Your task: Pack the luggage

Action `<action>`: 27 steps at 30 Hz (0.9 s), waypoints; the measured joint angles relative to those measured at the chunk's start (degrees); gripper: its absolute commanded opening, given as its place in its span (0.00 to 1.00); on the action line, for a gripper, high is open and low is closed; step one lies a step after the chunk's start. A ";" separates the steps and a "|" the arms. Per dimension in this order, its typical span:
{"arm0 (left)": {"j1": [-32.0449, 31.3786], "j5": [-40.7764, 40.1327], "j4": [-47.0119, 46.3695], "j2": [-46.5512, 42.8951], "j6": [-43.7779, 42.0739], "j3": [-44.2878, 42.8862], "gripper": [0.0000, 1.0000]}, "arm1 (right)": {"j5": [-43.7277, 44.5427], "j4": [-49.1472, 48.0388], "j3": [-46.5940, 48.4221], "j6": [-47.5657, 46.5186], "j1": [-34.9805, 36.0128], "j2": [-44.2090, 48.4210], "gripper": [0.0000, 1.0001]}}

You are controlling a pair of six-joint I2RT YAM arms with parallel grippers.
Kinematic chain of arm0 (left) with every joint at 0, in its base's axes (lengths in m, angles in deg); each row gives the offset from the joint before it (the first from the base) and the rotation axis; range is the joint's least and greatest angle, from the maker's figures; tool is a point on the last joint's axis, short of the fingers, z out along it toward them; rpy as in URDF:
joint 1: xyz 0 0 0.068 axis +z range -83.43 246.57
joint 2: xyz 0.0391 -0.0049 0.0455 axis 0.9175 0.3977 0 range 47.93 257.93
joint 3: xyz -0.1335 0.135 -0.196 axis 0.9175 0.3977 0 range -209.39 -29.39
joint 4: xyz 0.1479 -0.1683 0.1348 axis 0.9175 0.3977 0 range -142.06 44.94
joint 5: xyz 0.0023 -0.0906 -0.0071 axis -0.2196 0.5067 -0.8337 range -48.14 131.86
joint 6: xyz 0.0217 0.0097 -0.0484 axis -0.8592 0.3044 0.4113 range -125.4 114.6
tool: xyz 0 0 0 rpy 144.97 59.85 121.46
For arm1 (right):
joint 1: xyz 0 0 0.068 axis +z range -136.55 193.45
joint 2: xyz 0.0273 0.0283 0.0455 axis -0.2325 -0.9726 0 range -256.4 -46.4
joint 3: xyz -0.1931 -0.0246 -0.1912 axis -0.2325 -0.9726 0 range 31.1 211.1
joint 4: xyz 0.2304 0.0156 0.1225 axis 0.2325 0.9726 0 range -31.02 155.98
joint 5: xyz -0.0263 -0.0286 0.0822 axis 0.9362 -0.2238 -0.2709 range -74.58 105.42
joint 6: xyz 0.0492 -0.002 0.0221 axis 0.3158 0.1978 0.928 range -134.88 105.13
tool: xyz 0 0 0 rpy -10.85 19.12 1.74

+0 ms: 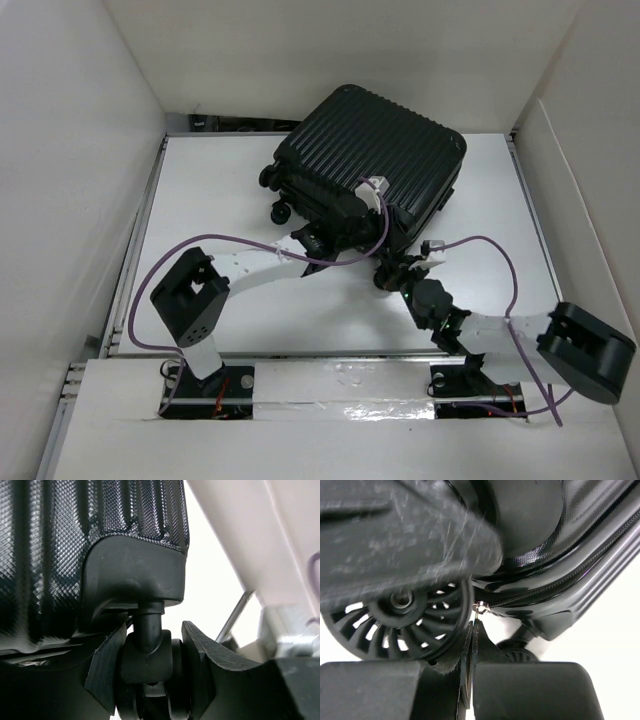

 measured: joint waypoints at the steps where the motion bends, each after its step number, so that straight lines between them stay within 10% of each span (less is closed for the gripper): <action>1: 0.07 -0.46 -0.92 0.31 0.98 0.00 0.00 | 1.31 -3.54 0.00 0.31 0.24 -2.51 0.00; 10: -0.68 -4.79 -11.08 2.56 9.44 2.43 0.00 | 8.52 -31.67 0.96 3.37 1.42 -24.90 0.00; 20: -0.68 -8.59 -17.75 4.79 13.92 2.93 0.01 | 14.05 -35.28 9.97 3.13 2.08 -34.42 0.00; 23: -0.68 -9.42 -18.88 4.79 14.08 3.56 0.17 | 14.84 -34.73 10.60 3.37 2.08 -35.01 0.01; 27: -0.70 -9.31 -20.13 4.79 14.32 4.52 0.54 | 12.28 -35.47 10.58 6.60 2.80 -35.93 0.37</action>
